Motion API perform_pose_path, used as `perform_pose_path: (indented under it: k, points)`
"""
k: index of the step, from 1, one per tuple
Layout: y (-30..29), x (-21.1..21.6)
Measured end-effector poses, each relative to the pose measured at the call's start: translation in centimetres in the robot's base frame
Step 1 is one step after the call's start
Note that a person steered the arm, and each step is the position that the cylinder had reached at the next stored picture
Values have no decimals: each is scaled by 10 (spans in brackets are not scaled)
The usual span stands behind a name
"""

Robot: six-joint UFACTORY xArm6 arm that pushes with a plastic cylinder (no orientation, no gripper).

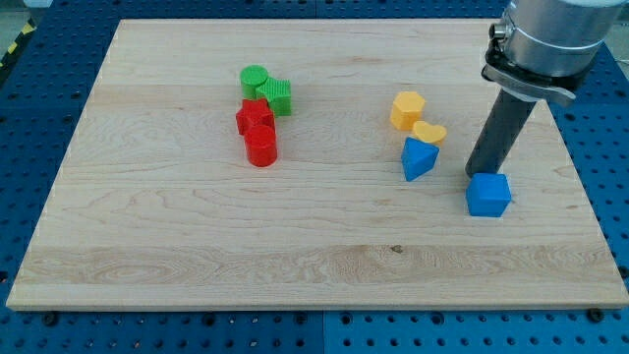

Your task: Place the blue blocks at the bottom right side of the board

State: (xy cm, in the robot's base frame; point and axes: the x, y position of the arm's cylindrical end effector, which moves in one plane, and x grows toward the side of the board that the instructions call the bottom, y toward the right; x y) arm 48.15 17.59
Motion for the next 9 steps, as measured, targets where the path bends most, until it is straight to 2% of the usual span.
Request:
perform_pose_path:
  k: [2,4,6,7,8,9]
  points:
    - [-77,-29]
    - [-76,-32]
    - [-72,-81]
    - [-97,-85]
    - [-125,-74]
    - [-125,-51]
